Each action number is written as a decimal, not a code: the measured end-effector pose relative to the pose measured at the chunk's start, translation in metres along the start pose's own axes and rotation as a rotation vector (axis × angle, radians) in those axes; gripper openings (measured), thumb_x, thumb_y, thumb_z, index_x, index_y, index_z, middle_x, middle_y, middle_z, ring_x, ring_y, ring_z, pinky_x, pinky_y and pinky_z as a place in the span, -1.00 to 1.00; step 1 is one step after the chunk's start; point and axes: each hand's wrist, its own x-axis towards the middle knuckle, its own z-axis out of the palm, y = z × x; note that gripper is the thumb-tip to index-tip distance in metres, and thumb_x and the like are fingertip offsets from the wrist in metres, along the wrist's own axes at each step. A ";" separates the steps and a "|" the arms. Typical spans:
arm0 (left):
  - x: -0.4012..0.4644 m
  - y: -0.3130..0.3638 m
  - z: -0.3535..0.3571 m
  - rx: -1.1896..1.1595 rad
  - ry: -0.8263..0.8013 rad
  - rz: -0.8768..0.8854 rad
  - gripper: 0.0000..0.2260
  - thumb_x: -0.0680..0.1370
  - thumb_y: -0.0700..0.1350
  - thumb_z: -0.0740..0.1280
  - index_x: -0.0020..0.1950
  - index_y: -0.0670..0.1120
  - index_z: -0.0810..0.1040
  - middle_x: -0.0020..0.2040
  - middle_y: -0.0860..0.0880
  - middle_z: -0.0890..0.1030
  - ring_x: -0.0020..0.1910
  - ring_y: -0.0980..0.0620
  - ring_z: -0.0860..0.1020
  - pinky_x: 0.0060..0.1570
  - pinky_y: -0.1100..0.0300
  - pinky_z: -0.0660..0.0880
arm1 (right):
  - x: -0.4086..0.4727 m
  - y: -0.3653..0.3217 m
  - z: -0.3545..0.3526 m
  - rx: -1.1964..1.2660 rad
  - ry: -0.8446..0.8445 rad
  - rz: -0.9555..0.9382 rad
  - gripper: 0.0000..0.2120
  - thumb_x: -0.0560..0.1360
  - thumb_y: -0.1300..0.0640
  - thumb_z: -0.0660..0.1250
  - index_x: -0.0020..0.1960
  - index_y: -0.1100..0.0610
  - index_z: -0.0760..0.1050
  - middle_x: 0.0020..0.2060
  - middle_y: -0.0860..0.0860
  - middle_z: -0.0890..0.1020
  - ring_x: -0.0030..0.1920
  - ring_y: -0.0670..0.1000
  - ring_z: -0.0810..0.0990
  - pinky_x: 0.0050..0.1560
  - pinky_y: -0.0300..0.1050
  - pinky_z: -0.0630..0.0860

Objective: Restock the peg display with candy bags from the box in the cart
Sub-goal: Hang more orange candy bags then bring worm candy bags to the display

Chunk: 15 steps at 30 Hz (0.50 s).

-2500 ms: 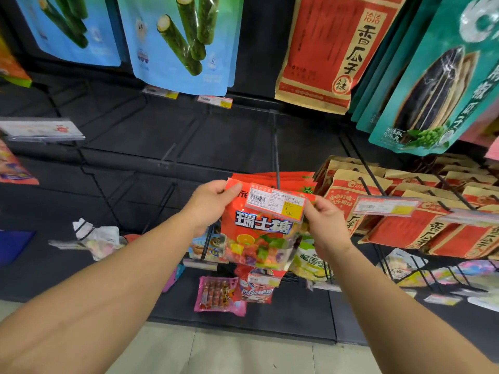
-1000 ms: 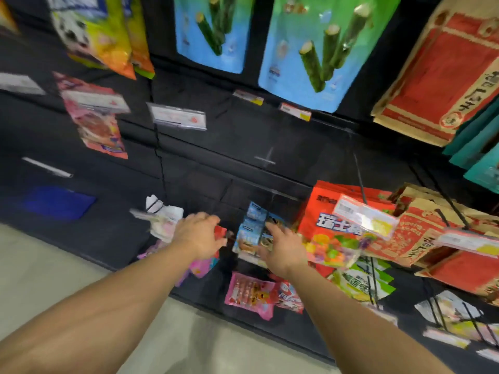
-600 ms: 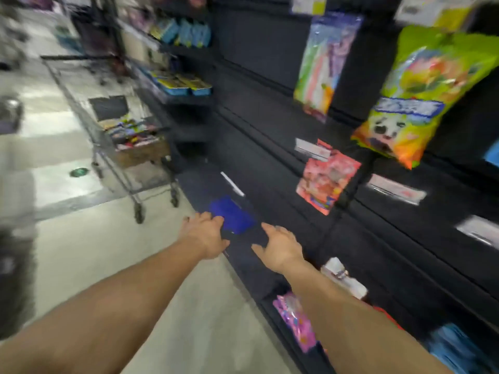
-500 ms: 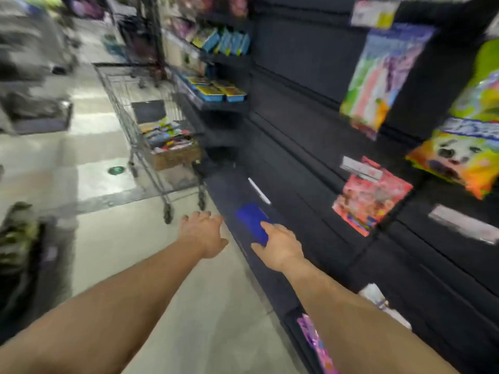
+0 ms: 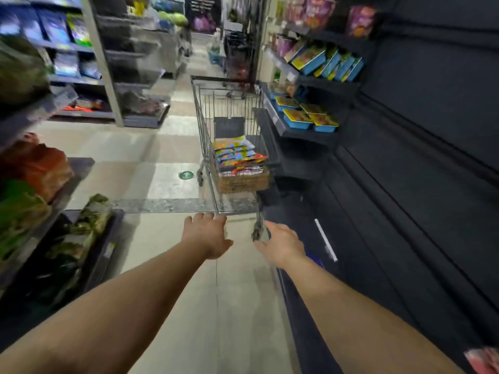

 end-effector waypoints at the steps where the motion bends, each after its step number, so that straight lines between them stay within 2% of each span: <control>1: 0.019 -0.002 -0.008 -0.009 -0.006 -0.024 -0.40 0.55 0.28 0.24 0.52 0.04 0.28 0.50 -0.09 0.35 0.48 -0.16 0.29 0.43 -0.07 0.23 | 0.022 -0.002 -0.012 -0.006 -0.011 -0.015 -0.38 0.58 -0.18 0.24 0.57 -0.09 0.15 0.50 0.01 0.29 0.48 0.14 0.26 0.39 0.11 0.33; 6: 0.114 -0.012 -0.050 -0.041 0.095 -0.106 -0.43 0.56 0.27 0.24 0.51 0.06 0.31 0.49 -0.05 0.38 0.48 -0.14 0.30 0.42 -0.04 0.24 | 0.132 -0.018 -0.071 -0.007 0.030 -0.105 -0.42 0.59 -0.14 0.23 0.56 -0.07 0.18 0.50 0.01 0.31 0.46 0.14 0.29 0.39 0.07 0.35; 11: 0.183 -0.038 -0.051 -0.078 0.070 -0.202 -0.41 0.56 0.29 0.24 0.53 0.07 0.28 0.50 -0.04 0.37 0.48 -0.13 0.30 0.44 -0.05 0.24 | 0.204 -0.040 -0.075 0.034 -0.012 -0.166 -0.47 0.60 -0.11 0.24 0.52 -0.04 0.26 0.47 0.02 0.36 0.44 0.13 0.33 0.39 0.04 0.36; 15: 0.252 -0.062 -0.056 -0.086 0.067 -0.202 -0.41 0.56 0.29 0.23 0.52 0.07 0.28 0.48 -0.03 0.38 0.48 -0.11 0.31 0.43 -0.04 0.25 | 0.273 -0.048 -0.079 0.059 -0.036 -0.147 -0.47 0.60 -0.11 0.24 0.53 -0.03 0.25 0.45 0.02 0.37 0.42 0.11 0.36 0.37 -0.01 0.39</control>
